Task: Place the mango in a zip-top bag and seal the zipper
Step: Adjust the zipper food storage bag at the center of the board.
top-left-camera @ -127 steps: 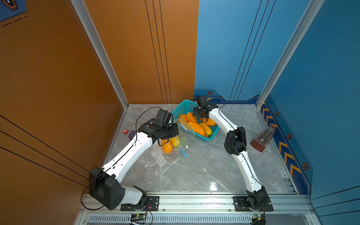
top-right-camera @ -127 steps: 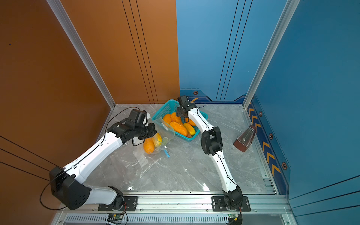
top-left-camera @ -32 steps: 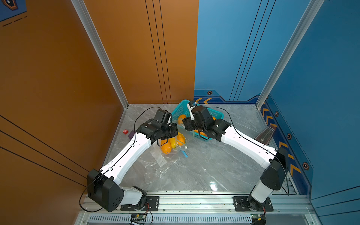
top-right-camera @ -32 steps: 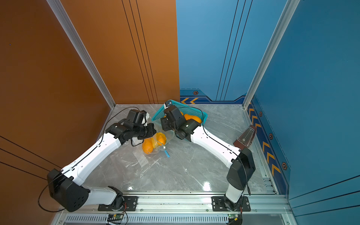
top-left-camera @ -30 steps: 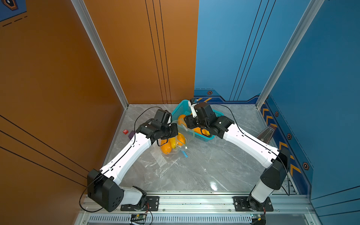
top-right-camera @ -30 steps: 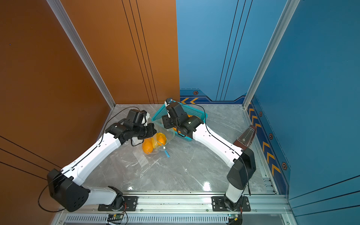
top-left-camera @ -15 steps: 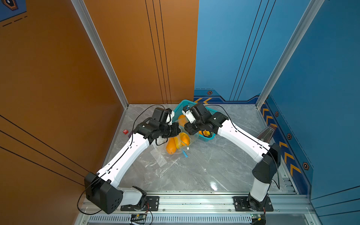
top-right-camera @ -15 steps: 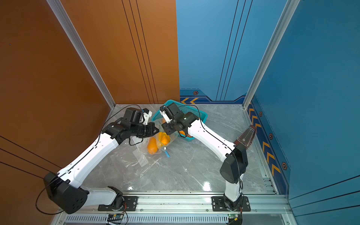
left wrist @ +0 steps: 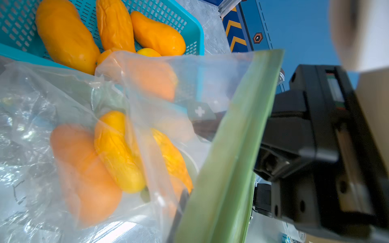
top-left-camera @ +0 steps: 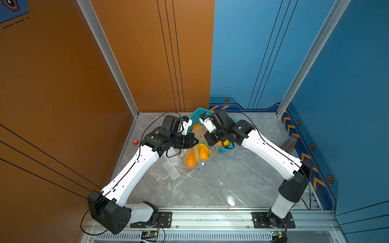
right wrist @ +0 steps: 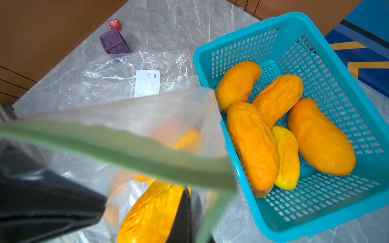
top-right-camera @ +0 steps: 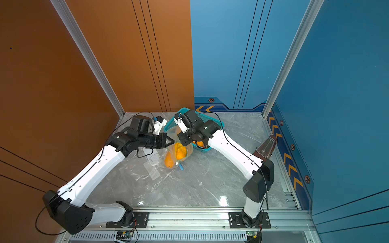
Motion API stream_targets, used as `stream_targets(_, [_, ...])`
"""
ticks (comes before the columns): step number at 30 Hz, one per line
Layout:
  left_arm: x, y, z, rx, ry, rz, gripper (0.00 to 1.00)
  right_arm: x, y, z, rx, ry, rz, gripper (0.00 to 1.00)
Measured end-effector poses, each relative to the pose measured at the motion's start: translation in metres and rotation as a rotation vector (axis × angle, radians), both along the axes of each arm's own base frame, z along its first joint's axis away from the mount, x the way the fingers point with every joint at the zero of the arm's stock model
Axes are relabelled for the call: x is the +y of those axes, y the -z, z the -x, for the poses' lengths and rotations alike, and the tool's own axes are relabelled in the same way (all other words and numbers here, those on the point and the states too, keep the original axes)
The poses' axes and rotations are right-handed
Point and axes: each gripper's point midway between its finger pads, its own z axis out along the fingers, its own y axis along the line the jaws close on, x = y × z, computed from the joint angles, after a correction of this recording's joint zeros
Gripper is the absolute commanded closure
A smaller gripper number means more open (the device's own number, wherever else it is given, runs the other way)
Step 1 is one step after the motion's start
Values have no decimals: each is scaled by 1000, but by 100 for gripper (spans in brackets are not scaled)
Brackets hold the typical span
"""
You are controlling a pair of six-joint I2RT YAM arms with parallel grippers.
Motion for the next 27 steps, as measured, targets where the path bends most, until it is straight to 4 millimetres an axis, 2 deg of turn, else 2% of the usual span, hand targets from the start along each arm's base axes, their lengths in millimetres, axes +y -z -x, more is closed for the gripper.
stream_targets(6, [-13, -31, 17, -71, 93, 55, 89, -38, -34, 44, 63, 117, -123, 100])
stream_targets(10, [-28, -50, 29, -113, 171, 88, 68, -66, -45, 70, 133, 228, -200, 100])
stream_targets(13, [-45, -57, 40, -129, 243, 100, 49, -90, -45, 87, 179, 326, -232, 100])
stream_targets(16, [-67, -59, 49, -134, 323, 107, 37, -115, -42, 99, 207, 431, -251, 100])
stream_targets(21, [-93, -57, 57, -133, 410, 104, 22, -159, -33, 105, 214, 623, -257, 100])
stream_targets(23, [-95, -57, 57, -141, 418, 100, 18, -176, -29, 102, 209, 707, -257, 100])
stream_targets(27, [-91, -58, 54, -164, 404, 90, 17, -208, -19, 88, 201, 873, -244, 100])
